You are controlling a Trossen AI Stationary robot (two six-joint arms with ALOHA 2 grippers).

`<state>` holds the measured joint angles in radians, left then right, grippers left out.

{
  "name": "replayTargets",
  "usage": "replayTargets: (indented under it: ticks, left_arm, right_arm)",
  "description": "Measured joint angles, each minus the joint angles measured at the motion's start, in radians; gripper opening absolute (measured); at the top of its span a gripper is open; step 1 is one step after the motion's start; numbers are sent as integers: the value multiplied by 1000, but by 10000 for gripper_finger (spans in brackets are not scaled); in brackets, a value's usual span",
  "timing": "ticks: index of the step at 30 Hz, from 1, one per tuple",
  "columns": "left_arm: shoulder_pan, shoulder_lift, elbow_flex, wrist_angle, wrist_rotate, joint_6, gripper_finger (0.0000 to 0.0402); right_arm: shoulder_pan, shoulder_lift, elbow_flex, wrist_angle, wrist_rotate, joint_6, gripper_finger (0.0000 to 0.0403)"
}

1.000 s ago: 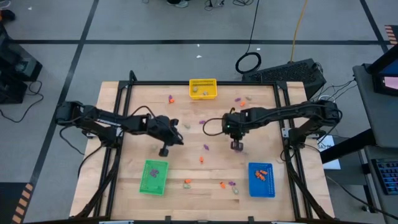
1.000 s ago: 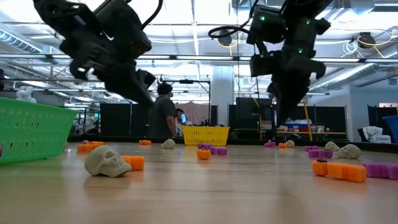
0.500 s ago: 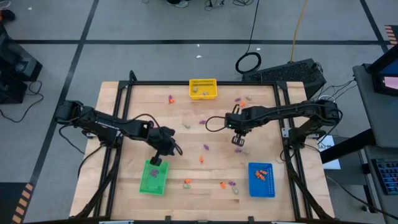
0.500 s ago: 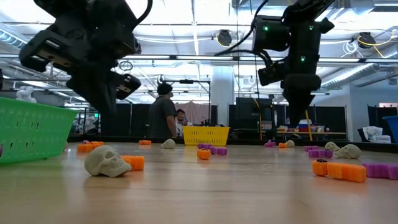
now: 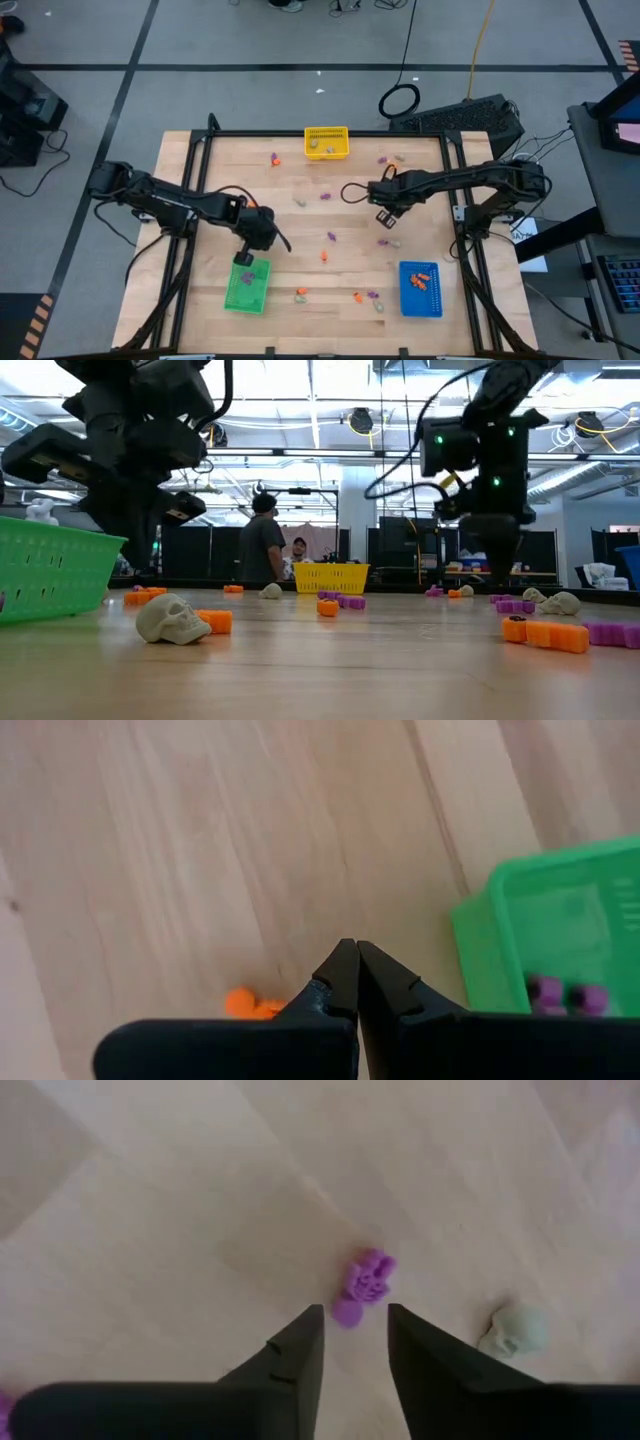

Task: Sort Halloween decoration
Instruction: Put the purple skeleton toy into the green bin

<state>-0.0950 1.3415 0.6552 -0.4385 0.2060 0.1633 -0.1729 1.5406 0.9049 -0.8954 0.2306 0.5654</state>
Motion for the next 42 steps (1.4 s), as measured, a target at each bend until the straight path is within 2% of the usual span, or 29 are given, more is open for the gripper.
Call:
replayTargets:
  ticks: [2, 8, 12, 18, 24, 30, 35, 42]
  left_arm:
    - [25, -4, -1, 28, 10, 15, 0]
    - [125, -4, -1, 128, 164, 61, 0]
    - [184, -4, -20, 277, 235, 78, 0]
    - [231, -4, -27, 421, 236, 79, 0]
    - [255, -4, -29, 475, 237, 86, 0]
    - [275, -3, -109, 622, 236, 44, 0]
    - [276, -3, -122, 625, 185, 10, 0]
    - [276, -3, -122, 658, 181, 10, 0]
  right_arm:
    - [-11, 0, -26, 15, 0, 21, 113]
    - [-53, -4, -97, 89, -7, 53, 120]
    - [-72, -2, -126, 155, 6, 51, 120]
    - [-94, -3, -152, 207, 1, 46, 117]
    - [-95, -2, -154, 228, -2, 14, 73]
    - [-94, -8, -144, 192, -21, -64, 45]
    - [-33, -35, -105, 78, -58, -113, 61]
    - [128, -60, -92, 143, -217, -174, 102]
